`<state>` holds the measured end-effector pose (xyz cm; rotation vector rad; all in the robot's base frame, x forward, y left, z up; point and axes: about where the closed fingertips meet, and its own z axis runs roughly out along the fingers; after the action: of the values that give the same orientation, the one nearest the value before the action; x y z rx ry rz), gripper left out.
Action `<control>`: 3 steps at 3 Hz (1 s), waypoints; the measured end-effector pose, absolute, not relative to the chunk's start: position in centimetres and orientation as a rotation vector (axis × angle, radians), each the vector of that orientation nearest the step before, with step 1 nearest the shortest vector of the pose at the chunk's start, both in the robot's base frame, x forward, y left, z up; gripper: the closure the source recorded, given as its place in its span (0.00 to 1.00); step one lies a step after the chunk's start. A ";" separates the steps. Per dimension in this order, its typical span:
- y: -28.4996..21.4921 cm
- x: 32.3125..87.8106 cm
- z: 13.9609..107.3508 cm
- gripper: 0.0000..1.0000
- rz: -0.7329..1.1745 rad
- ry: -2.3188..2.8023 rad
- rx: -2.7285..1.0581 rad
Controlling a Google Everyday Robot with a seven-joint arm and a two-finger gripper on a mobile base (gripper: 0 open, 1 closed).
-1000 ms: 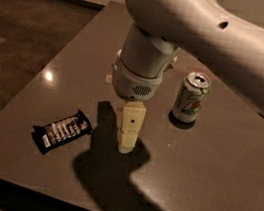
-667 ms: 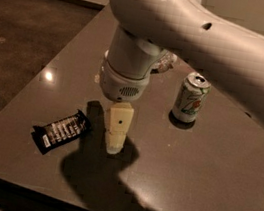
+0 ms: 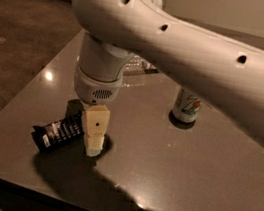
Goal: Move rxbar chocolate near 7up can
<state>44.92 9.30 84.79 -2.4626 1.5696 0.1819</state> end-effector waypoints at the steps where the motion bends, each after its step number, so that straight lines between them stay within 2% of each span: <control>1: 10.3 44.8 83.8 0.00 0.184 1.553 -2.535; 2: 10.9 44.5 83.6 0.15 0.191 1.535 -2.584; 3: 10.9 44.4 83.4 0.38 0.198 1.534 -2.603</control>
Offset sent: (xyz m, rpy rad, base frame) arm -0.0077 0.0218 -0.0132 -0.1033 0.0650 0.1024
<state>44.36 10.94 83.42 -2.6033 1.5339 0.1976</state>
